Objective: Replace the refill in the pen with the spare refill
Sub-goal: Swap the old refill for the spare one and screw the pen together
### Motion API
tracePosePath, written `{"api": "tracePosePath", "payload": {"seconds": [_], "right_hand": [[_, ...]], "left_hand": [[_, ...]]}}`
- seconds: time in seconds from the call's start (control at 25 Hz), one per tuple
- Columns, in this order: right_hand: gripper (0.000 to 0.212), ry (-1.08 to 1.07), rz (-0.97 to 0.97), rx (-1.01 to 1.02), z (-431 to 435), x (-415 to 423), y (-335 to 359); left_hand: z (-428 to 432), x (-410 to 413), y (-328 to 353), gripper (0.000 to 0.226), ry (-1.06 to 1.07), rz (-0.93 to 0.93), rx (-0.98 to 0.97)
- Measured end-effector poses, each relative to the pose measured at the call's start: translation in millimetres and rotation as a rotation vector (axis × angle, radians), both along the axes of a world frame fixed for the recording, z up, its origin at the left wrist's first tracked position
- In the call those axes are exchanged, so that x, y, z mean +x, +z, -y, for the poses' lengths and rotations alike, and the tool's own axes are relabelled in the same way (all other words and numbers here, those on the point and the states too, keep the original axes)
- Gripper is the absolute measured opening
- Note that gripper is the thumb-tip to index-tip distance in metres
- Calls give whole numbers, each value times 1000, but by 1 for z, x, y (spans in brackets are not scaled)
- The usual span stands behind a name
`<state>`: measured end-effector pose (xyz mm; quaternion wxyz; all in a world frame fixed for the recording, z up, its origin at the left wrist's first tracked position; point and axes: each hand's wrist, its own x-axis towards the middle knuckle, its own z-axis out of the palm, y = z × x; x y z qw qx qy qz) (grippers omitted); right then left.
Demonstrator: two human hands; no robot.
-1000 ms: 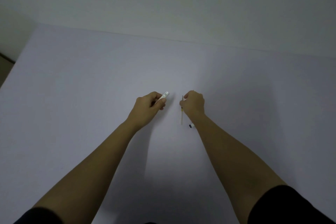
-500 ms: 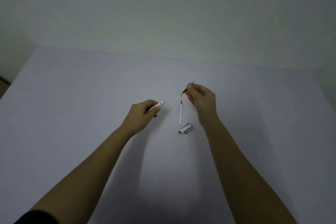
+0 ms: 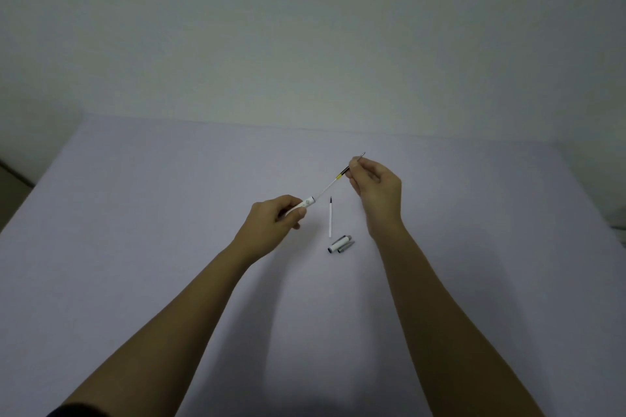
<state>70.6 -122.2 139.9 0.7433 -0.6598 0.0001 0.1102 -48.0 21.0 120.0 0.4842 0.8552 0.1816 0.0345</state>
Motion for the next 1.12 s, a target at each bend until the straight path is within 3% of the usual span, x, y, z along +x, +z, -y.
{"api": "tracePosePath", "payload": {"seconds": [0.28, 0.44, 0.64, 0.84, 0.96, 1.04, 1.12], "right_hand": [[7, -31, 40, 23, 3, -7, 5], [2, 57, 6, 26, 2, -13, 1], [17, 182, -46, -29, 0, -24, -3], [13, 297, -75, -65, 5, -21, -10], [29, 224, -145, -67, 14, -12, -25], [37, 82, -157, -198, 24, -7, -47], [32, -8, -108, -500, 36, -3, -75]], "left_hand": [[5, -4, 11, 17, 3, 38, -53], [9, 1, 17, 17, 28, 80, -47], [11, 8, 22, 20, 31, 109, -8], [11, 12, 17, 21, 38, 99, -24], [8, 15, 18, 20, 51, 99, -41], [6, 18, 17, 20, 60, 95, -65], [4, 19, 16, 19, 64, 92, -86]]}}
